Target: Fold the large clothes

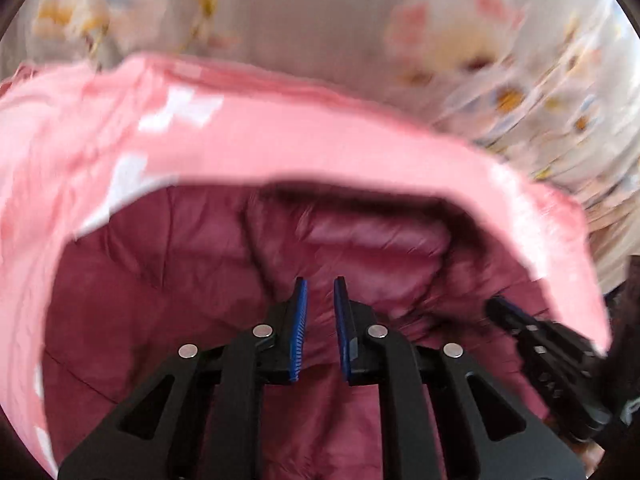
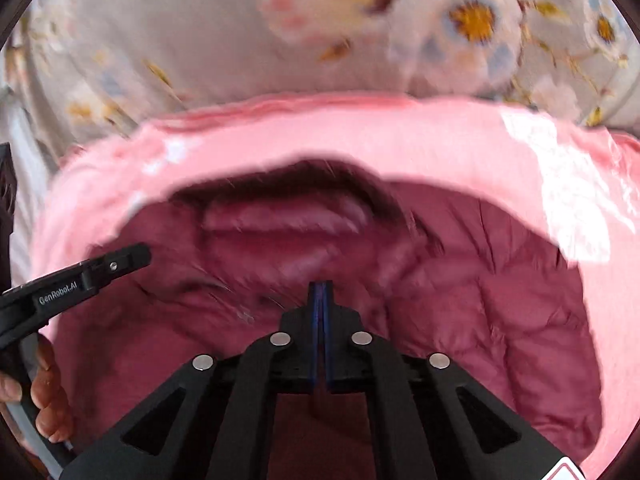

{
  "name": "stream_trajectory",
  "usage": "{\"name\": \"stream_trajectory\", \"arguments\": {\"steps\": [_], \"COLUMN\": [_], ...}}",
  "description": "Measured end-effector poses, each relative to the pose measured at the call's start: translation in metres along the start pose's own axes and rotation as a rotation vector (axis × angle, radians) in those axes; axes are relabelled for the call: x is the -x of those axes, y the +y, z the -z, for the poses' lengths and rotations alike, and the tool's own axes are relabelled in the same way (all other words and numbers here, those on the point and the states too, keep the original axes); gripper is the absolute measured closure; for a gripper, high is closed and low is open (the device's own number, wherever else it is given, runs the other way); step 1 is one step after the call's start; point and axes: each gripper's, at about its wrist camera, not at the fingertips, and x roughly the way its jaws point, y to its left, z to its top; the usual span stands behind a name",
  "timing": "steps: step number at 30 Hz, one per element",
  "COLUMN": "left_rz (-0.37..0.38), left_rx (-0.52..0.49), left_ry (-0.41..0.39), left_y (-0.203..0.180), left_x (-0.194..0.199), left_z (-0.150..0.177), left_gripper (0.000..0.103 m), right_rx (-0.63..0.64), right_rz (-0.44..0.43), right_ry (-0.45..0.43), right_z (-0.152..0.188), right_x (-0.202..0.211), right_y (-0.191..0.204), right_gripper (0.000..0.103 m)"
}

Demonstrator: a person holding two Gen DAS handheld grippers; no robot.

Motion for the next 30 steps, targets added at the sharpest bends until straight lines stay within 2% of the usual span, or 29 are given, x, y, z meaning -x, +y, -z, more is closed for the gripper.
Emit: {"name": "stream_trajectory", "arguments": {"steps": [4,15,21,25,30], "left_rz": [-0.012,-0.015,-0.001,0.024,0.048], "left_rx": [0.015,-0.028,-0.01,0.02,0.063], "left_ry": [0.056,0.001,-0.001,-0.04,-0.113], "left_y": [0.013,0.015,0.019,0.028,0.02], "left_x": [-0.028,-0.029,-0.021,0.0,0.019], "left_z": [0.027,0.043,0.041,0.021,-0.043], "left_gripper": [0.091,0.093,0.091,0.091,0.089], "right_rx": [0.008,0.036,-0.013,-0.065,-0.111], "right_rz": [0.007,0.019,-0.034,-0.08,-0.089], "right_ry": [0.016,-0.006,-0.003,-0.051,-0.127], "right_z": [0.012,0.022,0.01,-0.02,-0.075], "right_x": [-0.013,-0.016,-0.001,0.021,0.029], "right_y": [-0.009,-0.008,-0.016,-0.025,-0.021], "right_gripper": [0.103,0.103,0.103,0.101,0.098]}}
